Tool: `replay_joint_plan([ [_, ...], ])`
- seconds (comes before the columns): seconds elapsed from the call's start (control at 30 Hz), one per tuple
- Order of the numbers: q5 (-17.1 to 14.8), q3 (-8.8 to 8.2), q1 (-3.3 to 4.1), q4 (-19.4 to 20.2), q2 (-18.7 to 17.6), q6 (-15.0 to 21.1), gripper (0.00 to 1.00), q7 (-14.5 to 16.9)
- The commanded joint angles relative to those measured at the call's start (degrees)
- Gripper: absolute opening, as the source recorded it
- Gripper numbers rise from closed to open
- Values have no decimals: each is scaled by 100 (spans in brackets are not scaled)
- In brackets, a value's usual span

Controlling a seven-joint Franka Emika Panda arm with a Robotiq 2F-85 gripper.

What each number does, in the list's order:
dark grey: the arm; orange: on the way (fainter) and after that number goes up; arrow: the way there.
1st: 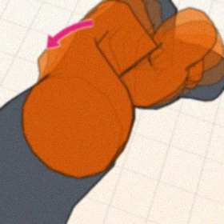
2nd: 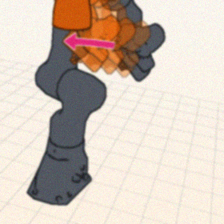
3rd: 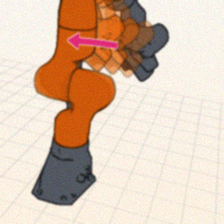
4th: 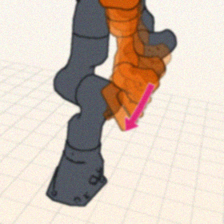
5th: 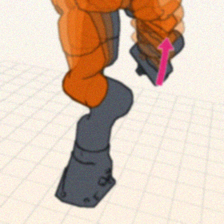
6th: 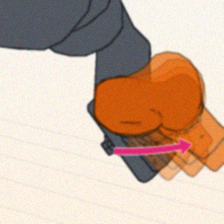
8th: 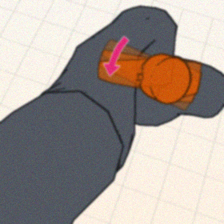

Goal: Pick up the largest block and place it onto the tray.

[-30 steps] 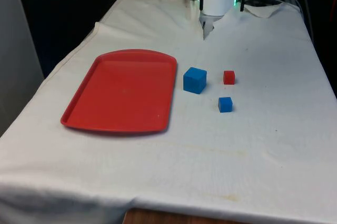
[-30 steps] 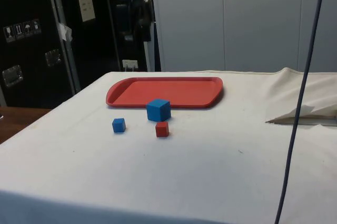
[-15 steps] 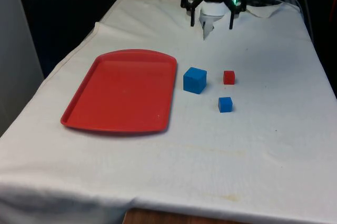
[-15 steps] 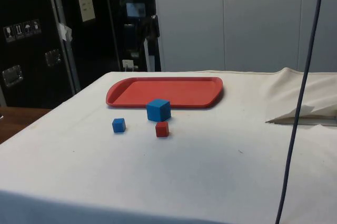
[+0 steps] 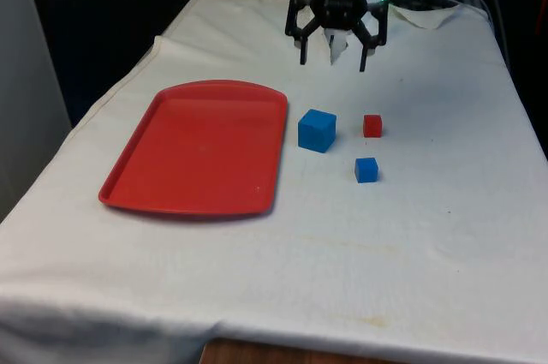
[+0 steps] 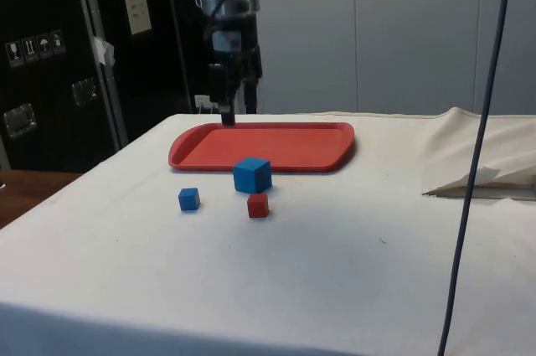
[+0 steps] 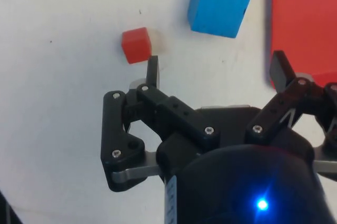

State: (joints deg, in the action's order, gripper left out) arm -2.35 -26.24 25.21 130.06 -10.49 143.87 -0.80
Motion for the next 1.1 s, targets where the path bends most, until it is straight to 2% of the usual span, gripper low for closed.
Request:
replay_joint_plan([
  [0.0,-63,17,-23,57,-23,149,100,46],
  [0.07,-80,23,-29,109,-74,264,100,46],
  [0.1,-11,0,-11,80,-74,183,100,0],
  [0.17,-103,29,-40,172,-138,430,100,57],
  [0.37,-304,69,-74,281,-281,728,100,189],
  [0.4,-155,0,-29,235,-286,625,100,74],
  [0.43,-350,74,-80,286,-309,768,100,223],
  [0.5,-498,80,-86,298,-413,882,100,327],
  [0.63,-653,74,-74,281,-579,980,100,435],
  [0.67,-556,11,-34,258,-596,928,100,361],
  [0.7,-670,80,-74,281,-607,991,100,441],
  [0.97,-785,115,-103,269,-791,1071,100,487],
  [1.0,-653,23,-34,258,-808,1008,100,390],
  [1.03,-808,120,-103,264,-819,1089,100,498],
  [1.07,-831,126,-103,252,-842,1112,100,504],
])
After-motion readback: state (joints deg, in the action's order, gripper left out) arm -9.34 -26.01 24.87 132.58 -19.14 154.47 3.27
